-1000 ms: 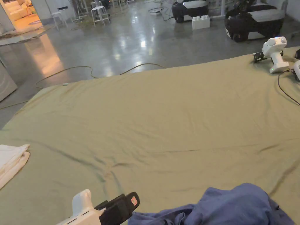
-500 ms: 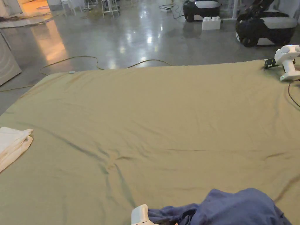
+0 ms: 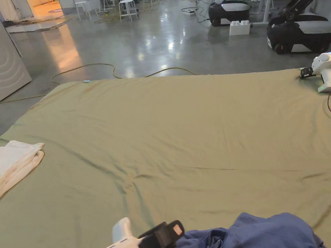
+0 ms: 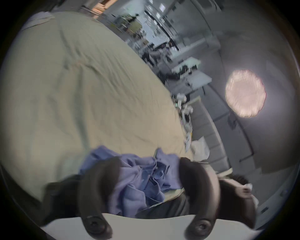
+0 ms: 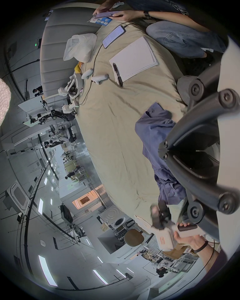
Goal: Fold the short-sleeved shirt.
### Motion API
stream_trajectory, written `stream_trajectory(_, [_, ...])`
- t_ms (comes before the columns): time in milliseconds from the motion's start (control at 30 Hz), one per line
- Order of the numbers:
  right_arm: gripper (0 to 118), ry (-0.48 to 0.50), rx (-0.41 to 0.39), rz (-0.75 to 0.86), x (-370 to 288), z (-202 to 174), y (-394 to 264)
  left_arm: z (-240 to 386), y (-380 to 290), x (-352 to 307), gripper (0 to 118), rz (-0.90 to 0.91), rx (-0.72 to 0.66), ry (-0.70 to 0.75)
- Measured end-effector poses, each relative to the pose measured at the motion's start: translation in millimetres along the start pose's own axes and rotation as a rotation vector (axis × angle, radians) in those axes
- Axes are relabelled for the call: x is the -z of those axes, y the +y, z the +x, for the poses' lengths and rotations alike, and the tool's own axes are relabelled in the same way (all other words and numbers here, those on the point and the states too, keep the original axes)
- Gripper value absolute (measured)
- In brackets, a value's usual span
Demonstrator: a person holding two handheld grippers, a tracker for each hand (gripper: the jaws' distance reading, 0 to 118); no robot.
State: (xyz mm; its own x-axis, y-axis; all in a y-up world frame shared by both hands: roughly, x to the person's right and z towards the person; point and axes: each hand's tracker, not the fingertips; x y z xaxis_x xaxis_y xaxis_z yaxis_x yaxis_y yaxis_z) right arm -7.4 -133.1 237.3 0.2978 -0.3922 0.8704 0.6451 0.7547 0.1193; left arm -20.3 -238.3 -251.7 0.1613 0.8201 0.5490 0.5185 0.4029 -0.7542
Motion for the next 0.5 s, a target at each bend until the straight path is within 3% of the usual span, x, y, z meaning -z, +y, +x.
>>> stream_trajectory(133, [0,0.022,0.005,-0.015,6.5,1.3,-3.0,-40.2,10.9,-35.0,103,0.051,-0.123,-0.005])
stream_trajectory(333, [0,0.031,-0.015,-0.029,7.3,-3.7,-6.2,-68.7,-14.0,7.5,100,-0.051,-0.203,0.031])
stream_trajectory(467, [0,0.005,-0.051,-0.018,-1.3,1.0,-8.9,-63.6,-28.4,33.7,88,-0.043,-0.219,-0.031])
stream_trajectory(500, [0,0.0,-0.05,-0.016,-3.3,2.0,-9.0,-64.2,-30.0,38.5,65,-0.057,-0.274,-0.028])
